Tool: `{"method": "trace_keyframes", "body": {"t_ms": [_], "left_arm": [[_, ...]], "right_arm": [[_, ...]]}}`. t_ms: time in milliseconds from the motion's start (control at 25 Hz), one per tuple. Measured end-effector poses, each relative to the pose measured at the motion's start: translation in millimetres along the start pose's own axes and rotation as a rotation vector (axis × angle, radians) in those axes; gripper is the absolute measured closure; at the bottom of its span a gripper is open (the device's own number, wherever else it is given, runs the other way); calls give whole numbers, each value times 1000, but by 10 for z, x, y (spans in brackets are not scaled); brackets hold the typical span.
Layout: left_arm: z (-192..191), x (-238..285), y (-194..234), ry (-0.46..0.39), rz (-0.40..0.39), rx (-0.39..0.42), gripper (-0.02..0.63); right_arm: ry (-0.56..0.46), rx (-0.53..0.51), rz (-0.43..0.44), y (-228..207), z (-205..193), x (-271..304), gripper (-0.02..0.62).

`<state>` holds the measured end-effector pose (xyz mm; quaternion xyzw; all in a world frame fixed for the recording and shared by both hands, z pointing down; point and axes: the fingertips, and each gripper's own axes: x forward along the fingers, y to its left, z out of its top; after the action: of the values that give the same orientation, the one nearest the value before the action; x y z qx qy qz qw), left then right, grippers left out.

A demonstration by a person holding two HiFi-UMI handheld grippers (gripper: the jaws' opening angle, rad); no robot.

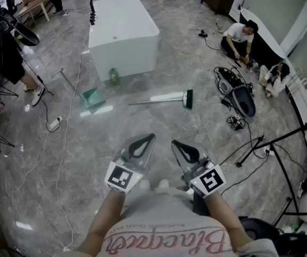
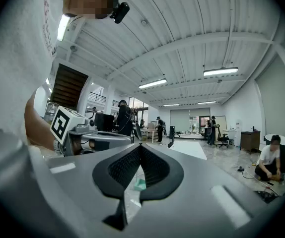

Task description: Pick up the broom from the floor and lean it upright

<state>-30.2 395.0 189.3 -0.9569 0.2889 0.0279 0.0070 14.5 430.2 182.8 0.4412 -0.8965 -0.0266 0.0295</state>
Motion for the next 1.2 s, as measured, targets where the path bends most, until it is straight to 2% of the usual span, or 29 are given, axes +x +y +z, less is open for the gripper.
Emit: {"method": "trace_keyframes", "body": {"t_ms": [320,840,1040,1200], "left_arm": [[20,32,19,1,31,5,606],[-156,279,-100,46,91,15,606],[-311,358,88,93,136,-19,606],[-335,582,391,84,149,-23,606]], "right_arm": [[4,2,21,-17,-17,-56,594],[-10,49,50,-476,-178,-179,594],[-7,77,71,-611,-274,-82,594],[12,87,70,-831,-365,115,594]]}}
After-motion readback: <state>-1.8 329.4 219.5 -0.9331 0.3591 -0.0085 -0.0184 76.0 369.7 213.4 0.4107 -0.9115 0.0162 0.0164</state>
